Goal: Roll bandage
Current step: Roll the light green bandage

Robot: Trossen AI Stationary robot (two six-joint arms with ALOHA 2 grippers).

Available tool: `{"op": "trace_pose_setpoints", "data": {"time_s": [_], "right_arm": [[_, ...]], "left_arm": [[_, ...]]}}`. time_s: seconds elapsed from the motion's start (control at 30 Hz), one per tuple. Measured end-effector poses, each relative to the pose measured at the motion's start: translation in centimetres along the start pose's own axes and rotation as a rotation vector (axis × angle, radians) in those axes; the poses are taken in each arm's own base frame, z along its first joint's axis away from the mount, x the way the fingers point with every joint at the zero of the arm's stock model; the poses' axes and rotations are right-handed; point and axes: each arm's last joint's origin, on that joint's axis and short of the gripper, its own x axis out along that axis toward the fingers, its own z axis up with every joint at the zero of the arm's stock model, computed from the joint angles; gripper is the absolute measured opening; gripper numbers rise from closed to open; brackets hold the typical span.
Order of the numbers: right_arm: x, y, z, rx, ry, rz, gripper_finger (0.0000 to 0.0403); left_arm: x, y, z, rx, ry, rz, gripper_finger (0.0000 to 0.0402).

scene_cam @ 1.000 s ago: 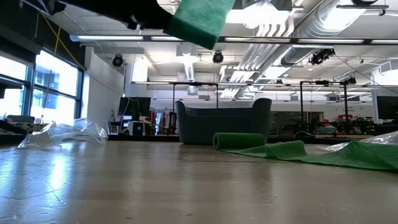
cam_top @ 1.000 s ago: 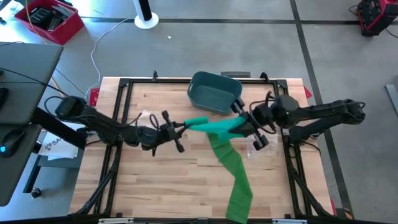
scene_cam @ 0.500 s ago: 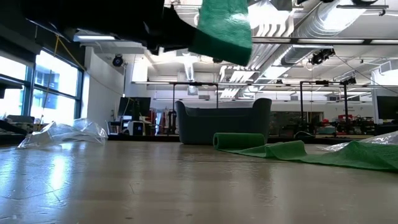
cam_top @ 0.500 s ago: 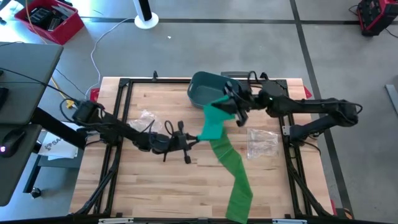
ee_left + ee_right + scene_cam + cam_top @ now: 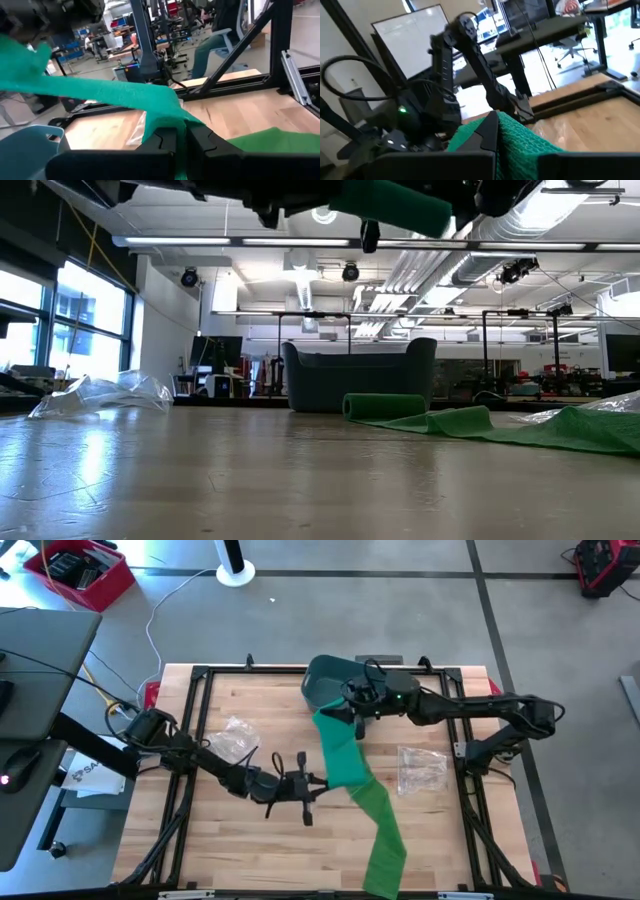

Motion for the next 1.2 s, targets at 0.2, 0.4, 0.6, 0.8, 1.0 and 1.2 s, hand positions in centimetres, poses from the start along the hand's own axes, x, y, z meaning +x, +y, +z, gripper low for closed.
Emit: {"op": "trace_pose_setpoints", "data": {"time_s": [0.2, 0.4, 0.6, 0.8, 1.0, 1.2], "right_arm": [[-0.1, 1.3, 0.1, -0.011, -0.006, 0.035, 0.0], [-1.2, 5.5, 0.9, -0.08, -0.017, 0.152, 0.0], [-2.5, 9.5, 1.3, -0.105, -0.029, 0.269, 0.0], [-2.5, 11.8, 0.0, -0.166, 0.037, 0.341, 0.0], [-2.6, 12.9, -1.0, -0.176, 0.097, 0.372, 0.0], [-2.7, 13.9, -1.5, -0.184, 0.111, 0.415, 0.0]], "left_arm": [[-0.1, 0.1, -0.4, -0.005, 0.049, 0.068, 0.0003], [-1.2, 1.1, -0.5, 0.018, 0.081, 0.246, 0.0003], [-4.5, 4.1, -0.7, -0.029, 0.067, 0.338, 0.0003], [-6.1, 7.1, -0.4, -0.025, -0.026, 0.428, 0.0003], [-6.4, 9.1, -0.1, -0.015, -0.103, 0.513, 0.0003], [-6.1, 10.9, -0.8, -0.051, -0.113, 0.585, 0.0003]]}}
